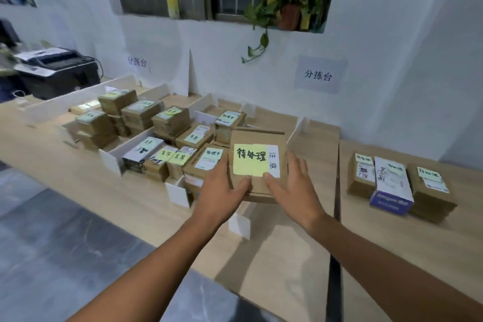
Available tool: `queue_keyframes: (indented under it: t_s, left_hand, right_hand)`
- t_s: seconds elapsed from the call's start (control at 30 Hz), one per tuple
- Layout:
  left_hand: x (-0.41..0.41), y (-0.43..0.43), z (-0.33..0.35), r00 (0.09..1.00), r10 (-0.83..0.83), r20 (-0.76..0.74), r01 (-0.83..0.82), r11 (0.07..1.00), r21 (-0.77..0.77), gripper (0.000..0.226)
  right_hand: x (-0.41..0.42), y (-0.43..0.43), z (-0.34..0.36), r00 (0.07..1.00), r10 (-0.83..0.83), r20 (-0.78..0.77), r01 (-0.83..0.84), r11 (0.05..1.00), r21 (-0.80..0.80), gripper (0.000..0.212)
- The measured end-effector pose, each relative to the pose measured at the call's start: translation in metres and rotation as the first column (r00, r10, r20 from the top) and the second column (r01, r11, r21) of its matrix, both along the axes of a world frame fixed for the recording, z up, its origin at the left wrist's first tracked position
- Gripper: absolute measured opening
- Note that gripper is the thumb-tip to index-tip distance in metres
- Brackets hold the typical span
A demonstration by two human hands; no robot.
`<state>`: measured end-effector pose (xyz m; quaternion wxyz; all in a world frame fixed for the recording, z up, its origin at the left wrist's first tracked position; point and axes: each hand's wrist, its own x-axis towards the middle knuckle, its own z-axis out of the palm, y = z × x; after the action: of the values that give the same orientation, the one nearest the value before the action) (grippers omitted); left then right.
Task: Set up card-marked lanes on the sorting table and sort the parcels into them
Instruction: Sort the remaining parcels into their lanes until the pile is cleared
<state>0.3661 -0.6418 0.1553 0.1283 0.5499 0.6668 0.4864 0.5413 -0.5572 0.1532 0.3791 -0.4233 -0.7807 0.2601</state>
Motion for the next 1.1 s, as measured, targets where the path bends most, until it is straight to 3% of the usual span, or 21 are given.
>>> queue_keyframes:
  t_s: [0.23,0.4,0.7,0.87,0.97,1.1]
  left_hand:
    - [-0.131,-0.062,0.008,0.984,0.177,-0.008,-0.176,0.984,0.036,0.041]
    - [-0.267,-0.108,0.013,0.940,0.339,-0.047,-0.335,0.940,0.066,0.049]
    - [-0.522,-0.184,0.026,0.880,0.473,-0.050,-0.468,0.880,0.076,0.050]
    - [-0.629,-0.183,0.023,0.854,0.511,-0.097,-0.509,0.859,0.049,0.045]
    - [-0.694,-0.161,0.005,0.842,0.531,-0.091,-0.533,0.846,0.008,0.042]
    - [-0.788,-0.111,-0.025,0.829,0.547,-0.117,-0.554,0.831,-0.040,0.049]
  right_hand:
    - [-0.152,-0.032,0.011,0.989,0.146,-0.022,-0.146,0.989,0.003,0.083]
    - [-0.306,-0.058,0.009,0.942,0.336,-0.028,-0.335,0.942,0.031,0.069]
    - [-0.590,-0.106,0.011,0.877,0.481,0.006,-0.481,0.876,0.049,0.054]
    - [-0.703,-0.104,0.005,0.856,0.516,0.034,-0.518,0.853,0.070,0.051]
    - [-0.770,-0.083,-0.015,0.852,0.512,0.111,-0.524,0.828,0.201,0.038]
    - [-0.866,-0.036,-0.046,0.872,0.489,0.030,-0.489,0.872,0.008,0.061]
